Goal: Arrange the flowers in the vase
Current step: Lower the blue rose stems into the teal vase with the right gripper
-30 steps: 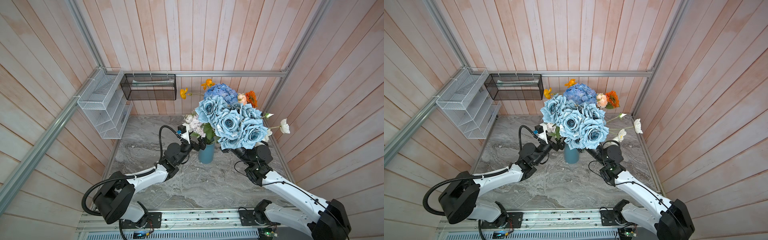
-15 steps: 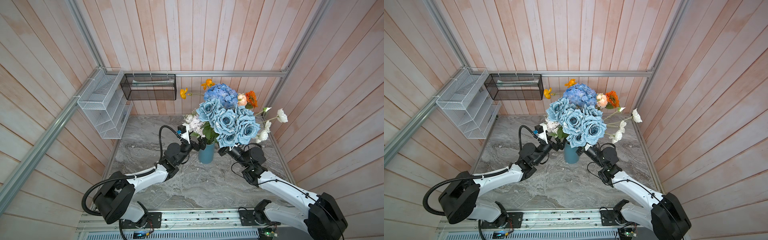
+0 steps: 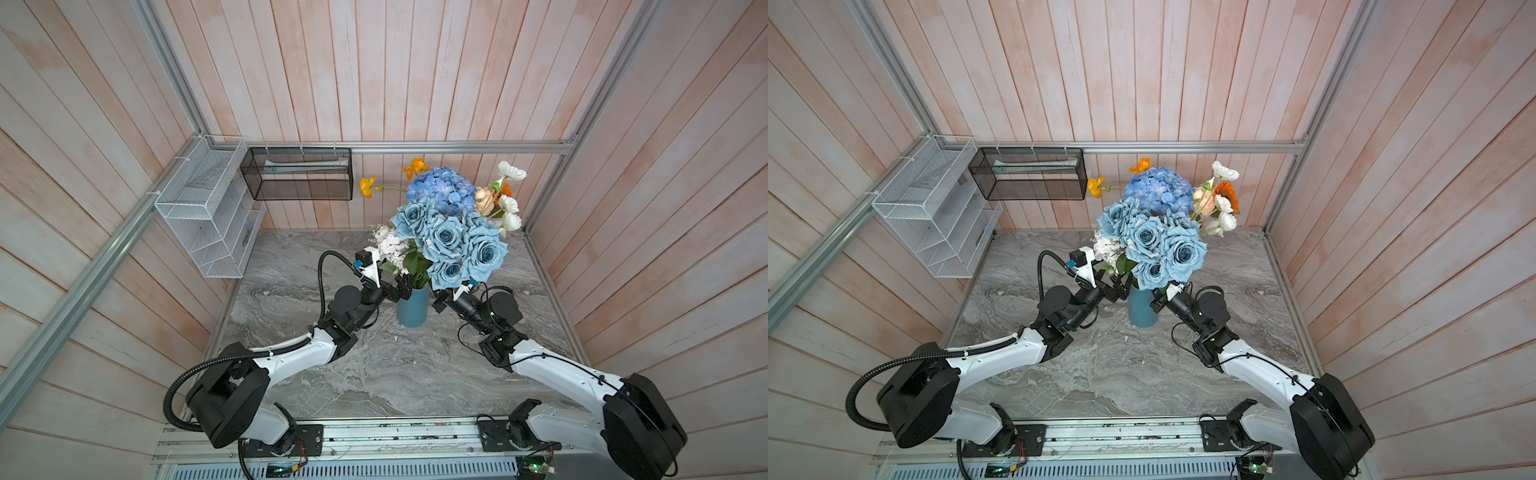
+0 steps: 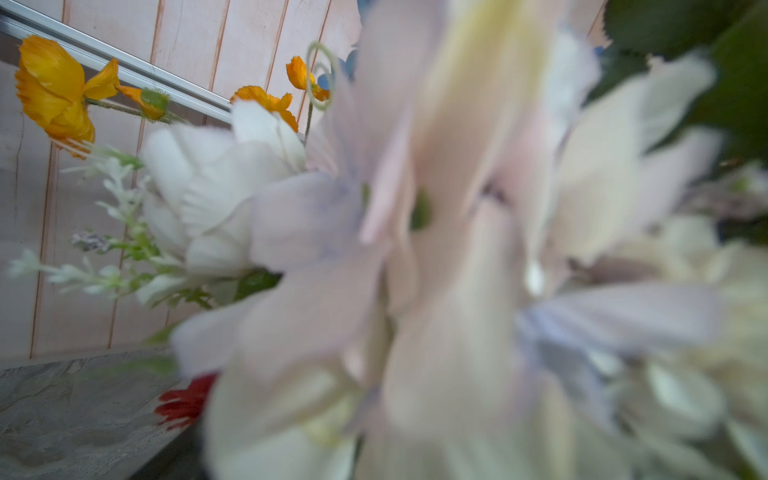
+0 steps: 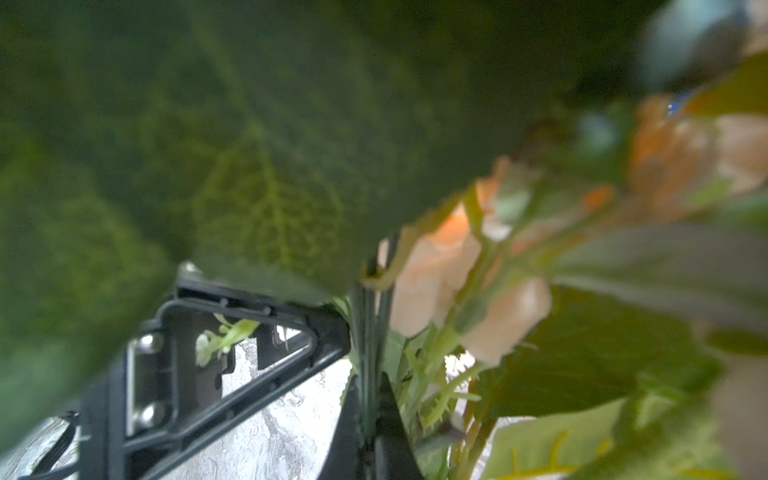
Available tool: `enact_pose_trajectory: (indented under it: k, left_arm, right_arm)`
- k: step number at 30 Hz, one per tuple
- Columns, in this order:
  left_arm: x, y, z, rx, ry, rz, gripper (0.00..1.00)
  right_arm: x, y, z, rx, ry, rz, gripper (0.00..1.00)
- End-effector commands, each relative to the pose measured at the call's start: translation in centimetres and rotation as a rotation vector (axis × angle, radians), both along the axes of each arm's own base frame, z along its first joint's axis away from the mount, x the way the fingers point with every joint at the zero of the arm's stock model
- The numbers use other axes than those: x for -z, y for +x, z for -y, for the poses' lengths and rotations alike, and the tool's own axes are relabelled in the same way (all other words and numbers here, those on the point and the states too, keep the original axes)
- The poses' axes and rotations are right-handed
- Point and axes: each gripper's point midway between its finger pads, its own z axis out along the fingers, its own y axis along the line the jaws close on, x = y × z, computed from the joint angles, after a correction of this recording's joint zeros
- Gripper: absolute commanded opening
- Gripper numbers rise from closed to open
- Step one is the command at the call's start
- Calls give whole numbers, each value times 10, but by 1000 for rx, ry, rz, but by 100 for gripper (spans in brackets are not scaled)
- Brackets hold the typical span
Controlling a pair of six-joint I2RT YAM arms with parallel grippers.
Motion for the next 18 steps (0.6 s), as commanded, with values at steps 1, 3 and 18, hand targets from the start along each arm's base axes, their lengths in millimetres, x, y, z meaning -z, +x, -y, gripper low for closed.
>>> enact_pose_trajectory:
  k: [1,3,18]
  left_arm:
    - [-5,2,-1,-5,-13,4,100]
    - [-5,2,-1,-4,-13,4,100]
    - [-6,1,-3,-9,-12,8,100]
  right_arm:
    - [34,14,1,42,-56,-113,0]
    - [42,15,1,48,-68,-128,0]
    - [-11,-14,14,12,13,-30,34]
